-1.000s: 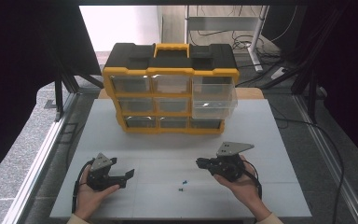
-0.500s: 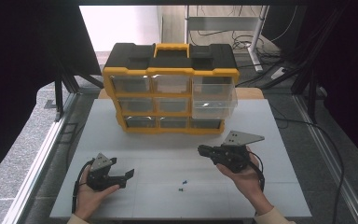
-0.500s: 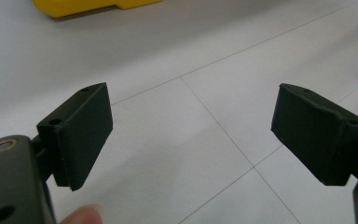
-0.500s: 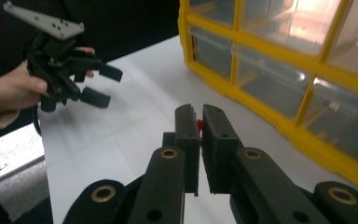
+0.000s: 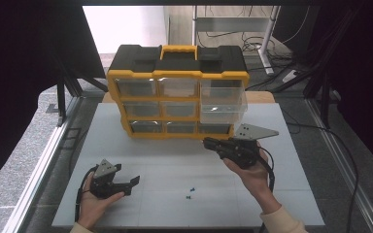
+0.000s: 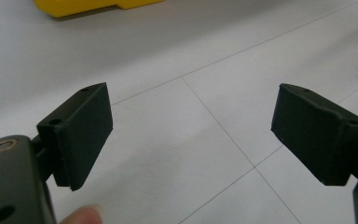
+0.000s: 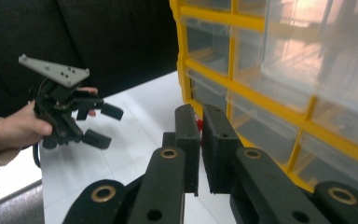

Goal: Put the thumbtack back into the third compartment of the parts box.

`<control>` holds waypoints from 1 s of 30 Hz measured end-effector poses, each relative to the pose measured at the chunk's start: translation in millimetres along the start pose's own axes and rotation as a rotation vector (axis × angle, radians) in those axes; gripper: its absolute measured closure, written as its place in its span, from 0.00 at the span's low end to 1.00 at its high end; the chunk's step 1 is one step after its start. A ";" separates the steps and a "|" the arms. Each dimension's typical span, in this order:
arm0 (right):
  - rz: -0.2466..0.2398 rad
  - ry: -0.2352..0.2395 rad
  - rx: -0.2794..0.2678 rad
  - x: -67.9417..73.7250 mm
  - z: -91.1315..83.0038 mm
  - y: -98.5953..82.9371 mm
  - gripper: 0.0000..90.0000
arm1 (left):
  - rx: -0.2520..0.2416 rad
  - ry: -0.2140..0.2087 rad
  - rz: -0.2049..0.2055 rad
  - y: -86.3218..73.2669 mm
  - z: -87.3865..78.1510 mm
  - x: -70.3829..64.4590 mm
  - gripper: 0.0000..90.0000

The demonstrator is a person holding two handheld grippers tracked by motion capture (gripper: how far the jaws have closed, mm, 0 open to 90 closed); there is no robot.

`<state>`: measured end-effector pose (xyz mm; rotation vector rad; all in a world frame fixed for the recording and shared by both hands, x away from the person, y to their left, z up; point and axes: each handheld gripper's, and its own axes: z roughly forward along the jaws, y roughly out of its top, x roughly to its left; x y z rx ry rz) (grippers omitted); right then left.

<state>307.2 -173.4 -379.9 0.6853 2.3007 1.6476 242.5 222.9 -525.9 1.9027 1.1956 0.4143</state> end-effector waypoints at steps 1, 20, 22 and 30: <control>-0.002 -0.003 -0.005 -0.5 0.0 2.3 0.94 | -0.001 0.000 0.000 0.0 0.0 0.0 0.15; -0.011 -0.042 -0.127 -8.7 -9.0 55.4 0.94 | -0.016 0.001 -0.001 0.4 -1.8 0.6 0.15; -0.011 -0.048 -0.129 -9.9 -9.8 57.5 0.94 | -0.016 0.001 -0.001 0.4 -1.8 0.6 0.15; -0.011 -0.082 -0.167 -18.1 -17.7 76.1 0.94 | -0.015 0.001 -0.003 0.5 -1.8 0.7 0.15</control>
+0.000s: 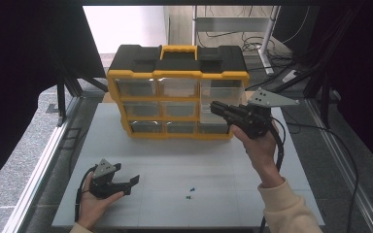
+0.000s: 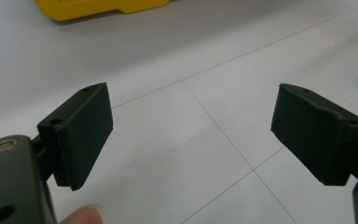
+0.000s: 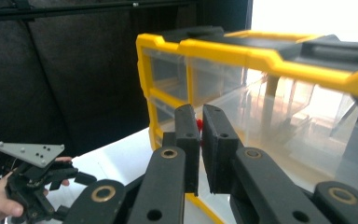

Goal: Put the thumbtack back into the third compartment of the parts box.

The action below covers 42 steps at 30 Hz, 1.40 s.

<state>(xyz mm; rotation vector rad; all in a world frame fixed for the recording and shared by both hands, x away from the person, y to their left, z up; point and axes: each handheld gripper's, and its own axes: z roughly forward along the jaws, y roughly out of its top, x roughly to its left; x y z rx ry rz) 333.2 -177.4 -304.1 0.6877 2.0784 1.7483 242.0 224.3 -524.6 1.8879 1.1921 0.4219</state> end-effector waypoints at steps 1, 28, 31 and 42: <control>-0.003 -0.002 0.002 0.0 -0.9 2.0 0.94 | -0.001 0.000 -0.001 0.0 -0.1 0.1 0.15; -0.083 -0.140 0.018 3.0 2.6 24.3 0.38 | 0.001 0.002 0.002 -0.1 0.2 0.3 0.15; -0.077 -0.096 0.011 6.3 -1.5 20.5 0.37 | 0.001 0.003 0.002 -0.2 0.0 0.0 0.15; -0.070 0.041 -0.005 19.0 -18.2 3.1 0.36 | 0.000 0.003 -0.001 -0.2 0.2 -0.2 0.15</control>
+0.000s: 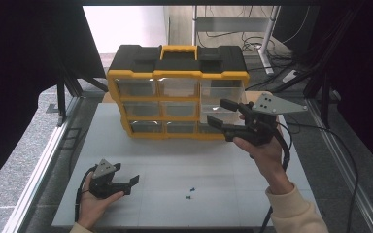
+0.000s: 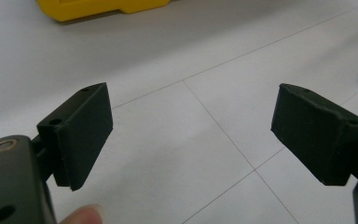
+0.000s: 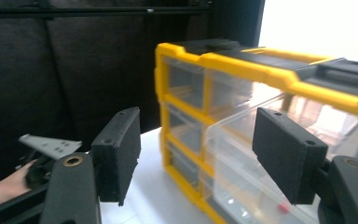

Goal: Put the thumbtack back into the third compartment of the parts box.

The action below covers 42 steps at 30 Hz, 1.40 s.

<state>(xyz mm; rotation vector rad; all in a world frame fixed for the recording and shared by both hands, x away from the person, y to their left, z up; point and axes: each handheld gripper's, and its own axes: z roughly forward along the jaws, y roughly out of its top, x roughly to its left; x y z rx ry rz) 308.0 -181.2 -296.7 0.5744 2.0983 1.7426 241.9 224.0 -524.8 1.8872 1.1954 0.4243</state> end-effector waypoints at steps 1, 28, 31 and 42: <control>0.000 0.000 0.000 0.0 0.0 0.0 0.36 | 0.000 0.000 0.001 0.0 0.0 -0.1 0.15; 0.045 0.064 0.176 9.9 15.3 -76.7 0.35 | 0.002 0.002 0.005 -0.1 0.2 -0.3 0.15; 0.053 0.054 0.199 8.1 18.0 -82.9 0.35 | 0.003 0.003 0.006 -0.2 0.1 -0.6 0.15; 0.086 0.066 0.308 1.9 33.4 -119.9 0.35 | 0.002 0.006 0.012 -0.9 -1.0 -1.2 0.15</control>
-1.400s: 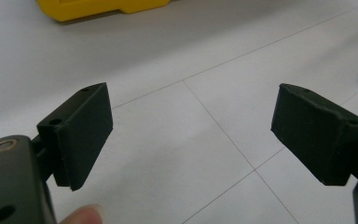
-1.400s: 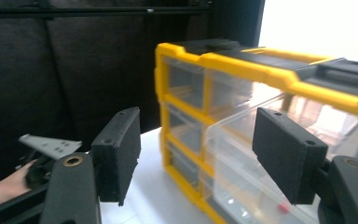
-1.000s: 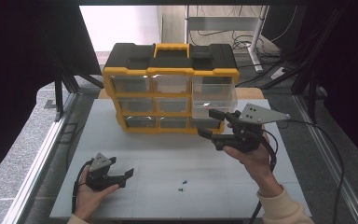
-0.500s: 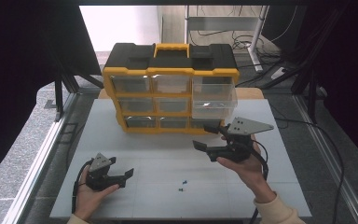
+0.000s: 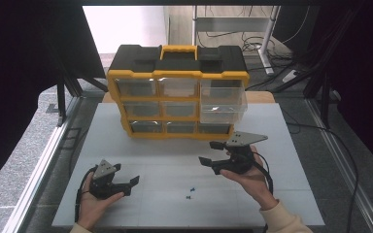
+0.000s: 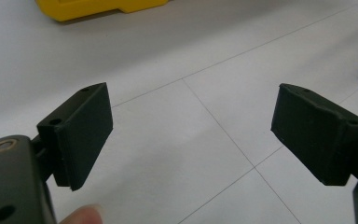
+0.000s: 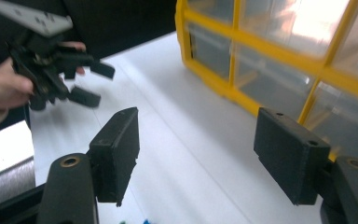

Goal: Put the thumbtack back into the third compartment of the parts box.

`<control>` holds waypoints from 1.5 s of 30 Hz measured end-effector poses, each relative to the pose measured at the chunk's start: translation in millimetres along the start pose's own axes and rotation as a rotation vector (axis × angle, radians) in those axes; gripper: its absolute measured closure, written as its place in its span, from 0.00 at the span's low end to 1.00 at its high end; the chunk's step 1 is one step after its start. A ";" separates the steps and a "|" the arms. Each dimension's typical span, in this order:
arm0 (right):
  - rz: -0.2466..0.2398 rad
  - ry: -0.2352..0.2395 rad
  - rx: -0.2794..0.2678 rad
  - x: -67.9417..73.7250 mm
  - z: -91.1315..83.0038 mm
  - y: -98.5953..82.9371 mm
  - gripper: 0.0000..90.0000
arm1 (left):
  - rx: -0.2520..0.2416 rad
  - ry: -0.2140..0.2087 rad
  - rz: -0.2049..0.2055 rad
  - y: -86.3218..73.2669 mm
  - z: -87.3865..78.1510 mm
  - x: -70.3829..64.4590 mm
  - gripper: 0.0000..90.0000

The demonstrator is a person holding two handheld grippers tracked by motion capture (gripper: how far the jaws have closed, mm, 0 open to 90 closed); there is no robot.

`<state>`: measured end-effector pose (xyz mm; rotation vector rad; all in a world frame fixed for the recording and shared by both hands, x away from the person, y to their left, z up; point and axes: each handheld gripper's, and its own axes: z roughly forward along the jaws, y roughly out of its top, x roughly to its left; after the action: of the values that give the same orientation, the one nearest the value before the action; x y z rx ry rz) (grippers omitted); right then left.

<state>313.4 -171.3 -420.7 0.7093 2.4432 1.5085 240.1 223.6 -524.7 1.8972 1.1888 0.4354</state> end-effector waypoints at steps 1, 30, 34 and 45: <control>0.000 0.000 0.000 0.0 0.0 0.0 0.35 | 0.000 0.000 0.000 0.0 0.0 0.0 0.15; -0.065 0.075 0.326 13.8 71.6 -61.1 0.34 | -0.012 -0.001 0.009 -0.1 -2.2 -1.5 0.15; -0.082 0.077 0.351 16.1 76.1 -67.1 0.35 | -0.013 -0.002 0.011 -0.1 -1.9 -1.8 0.15; -0.121 0.061 0.414 23.0 86.1 -74.6 0.43 | -0.009 -0.002 0.014 -0.2 -1.3 -1.7 0.15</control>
<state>305.0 -119.6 -524.4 0.5718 2.8222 1.0026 238.3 222.8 -523.9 1.8985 1.1711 0.4451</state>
